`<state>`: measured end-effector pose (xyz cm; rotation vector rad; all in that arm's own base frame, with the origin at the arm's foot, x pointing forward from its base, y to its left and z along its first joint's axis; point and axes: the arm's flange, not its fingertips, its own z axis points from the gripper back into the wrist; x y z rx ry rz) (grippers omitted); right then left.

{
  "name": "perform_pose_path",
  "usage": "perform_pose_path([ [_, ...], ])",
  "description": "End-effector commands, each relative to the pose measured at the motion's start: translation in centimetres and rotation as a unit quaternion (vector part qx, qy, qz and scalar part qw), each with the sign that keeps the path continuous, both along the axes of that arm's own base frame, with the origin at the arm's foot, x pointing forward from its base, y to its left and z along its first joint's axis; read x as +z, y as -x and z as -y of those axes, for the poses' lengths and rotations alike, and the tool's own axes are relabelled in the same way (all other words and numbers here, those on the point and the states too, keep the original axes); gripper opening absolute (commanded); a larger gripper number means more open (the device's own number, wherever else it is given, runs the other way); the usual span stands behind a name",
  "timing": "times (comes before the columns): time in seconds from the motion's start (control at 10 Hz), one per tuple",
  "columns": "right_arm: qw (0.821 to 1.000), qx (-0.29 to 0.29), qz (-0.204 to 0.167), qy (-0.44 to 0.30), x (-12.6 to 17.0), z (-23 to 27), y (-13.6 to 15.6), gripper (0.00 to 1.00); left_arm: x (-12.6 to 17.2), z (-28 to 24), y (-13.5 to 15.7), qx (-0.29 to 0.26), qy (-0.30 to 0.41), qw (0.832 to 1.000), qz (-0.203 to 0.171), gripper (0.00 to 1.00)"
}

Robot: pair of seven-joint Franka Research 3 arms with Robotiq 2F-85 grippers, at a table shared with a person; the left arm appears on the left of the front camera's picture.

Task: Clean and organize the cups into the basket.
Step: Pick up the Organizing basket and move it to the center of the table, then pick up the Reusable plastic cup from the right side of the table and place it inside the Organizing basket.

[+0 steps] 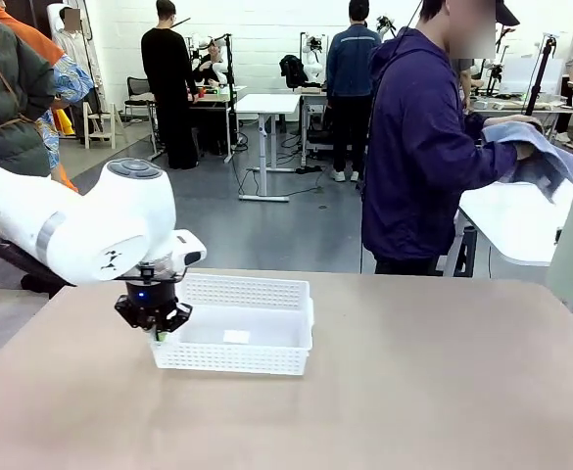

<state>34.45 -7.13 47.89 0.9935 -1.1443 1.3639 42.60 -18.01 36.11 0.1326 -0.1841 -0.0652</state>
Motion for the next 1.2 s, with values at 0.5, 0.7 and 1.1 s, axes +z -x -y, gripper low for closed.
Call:
perform_pose_path([
  [0.5,1.000,0.010,0.003,-0.002,-0.9,-0.2,-0.6,0.00,-0.7,6.6,0.6,0.029,0.010,0.999,-0.028,0.00],
  [0.7,1.000,0.010,0.003,-0.002,-0.9,-0.2,-0.6,0.00,-0.1,5.3,0.7,-0.006,0.008,1.000,-0.016,0.00],
  [1.1,0.995,0.027,0.018,0.098,1.1,-4.7,-1.0,0.81,-0.1,5.3,0.7,-0.006,0.008,1.000,-0.016,0.00],
])
